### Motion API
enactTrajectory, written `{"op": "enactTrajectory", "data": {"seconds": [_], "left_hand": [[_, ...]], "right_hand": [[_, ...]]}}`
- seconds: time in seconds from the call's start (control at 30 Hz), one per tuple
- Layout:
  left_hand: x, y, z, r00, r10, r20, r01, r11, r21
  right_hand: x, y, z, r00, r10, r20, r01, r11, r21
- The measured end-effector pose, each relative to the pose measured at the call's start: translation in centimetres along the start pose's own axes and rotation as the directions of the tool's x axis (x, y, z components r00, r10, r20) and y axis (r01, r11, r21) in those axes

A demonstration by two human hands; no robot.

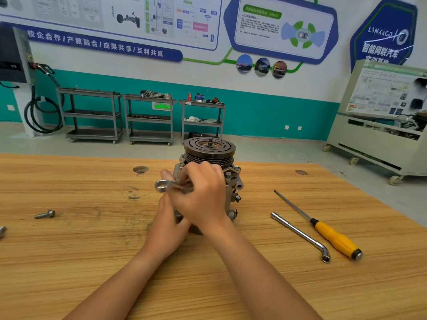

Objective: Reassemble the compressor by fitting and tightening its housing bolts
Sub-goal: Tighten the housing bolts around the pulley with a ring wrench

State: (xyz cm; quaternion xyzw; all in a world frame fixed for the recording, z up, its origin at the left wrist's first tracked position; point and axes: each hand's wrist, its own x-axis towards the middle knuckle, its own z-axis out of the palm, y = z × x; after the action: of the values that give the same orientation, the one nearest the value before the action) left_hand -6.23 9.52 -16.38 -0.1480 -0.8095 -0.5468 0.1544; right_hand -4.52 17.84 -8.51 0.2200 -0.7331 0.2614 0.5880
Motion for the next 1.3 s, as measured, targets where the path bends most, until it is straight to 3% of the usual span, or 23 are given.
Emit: {"op": "enactTrajectory", "data": {"seconds": [0.07,0.13,0.2,0.3,0.37,0.47,0.6,0.73,0.97,1.1,1.2,1.3], "left_hand": [[0.1,-0.5,-0.2,1.000,0.008,0.003,-0.008,1.000,-0.027],[0.1,-0.3,-0.2,1.000,0.025,-0.003,-0.025,1.000,-0.001],[0.3,-0.7,-0.2,1.000,0.009,-0.001,-0.009,1.000,0.006],[0.4,-0.7,-0.2,1.000,0.003,0.006,-0.004,1.000,0.016],[0.4,-0.7,-0.2,1.000,0.015,-0.005,-0.015,1.000,0.021],[0.6,-1.2,-0.1,0.999,0.029,-0.029,-0.028,0.999,0.030],[0.7,-1.3,0.0,0.999,0.032,-0.029,-0.031,0.999,0.021],[0.7,-1.5,0.0,0.999,0.028,-0.026,-0.028,0.999,0.021],[0.8,-1.6,0.1,1.000,0.018,-0.026,-0.017,1.000,0.019],[0.7,-1.5,0.1,0.999,0.020,-0.028,-0.019,1.000,0.016],[0.7,-1.4,0.1,0.999,0.020,-0.032,-0.019,1.000,0.021],[0.7,-1.4,0.2,0.999,0.018,-0.035,-0.017,1.000,0.025]], "right_hand": [[1.8,0.7,-0.9,0.988,-0.015,-0.154,0.044,0.981,0.186],[3.6,0.5,-2.4,0.967,0.100,-0.236,0.016,0.895,0.446],[5.5,0.1,-4.6,0.911,0.303,-0.279,0.005,0.669,0.743],[7.8,1.4,-8.3,0.817,0.467,-0.339,0.134,0.418,0.899],[8.5,3.1,-9.8,0.759,0.585,-0.287,0.073,0.362,0.929],[8.3,6.5,-9.7,0.571,0.813,-0.119,-0.105,0.216,0.971],[7.4,9.8,-8.1,0.361,0.929,0.080,-0.209,-0.003,0.978],[6.8,11.5,-7.4,0.267,0.949,0.170,-0.246,-0.103,0.964],[7.6,12.5,-6.4,0.247,0.930,0.272,-0.327,-0.184,0.927],[6.8,13.6,-6.2,0.190,0.933,0.306,-0.332,-0.233,0.914],[5.0,13.7,-6.3,0.135,0.955,0.265,-0.299,-0.216,0.929],[3.2,12.5,-6.7,0.115,0.982,0.148,-0.296,-0.109,0.949]]}}
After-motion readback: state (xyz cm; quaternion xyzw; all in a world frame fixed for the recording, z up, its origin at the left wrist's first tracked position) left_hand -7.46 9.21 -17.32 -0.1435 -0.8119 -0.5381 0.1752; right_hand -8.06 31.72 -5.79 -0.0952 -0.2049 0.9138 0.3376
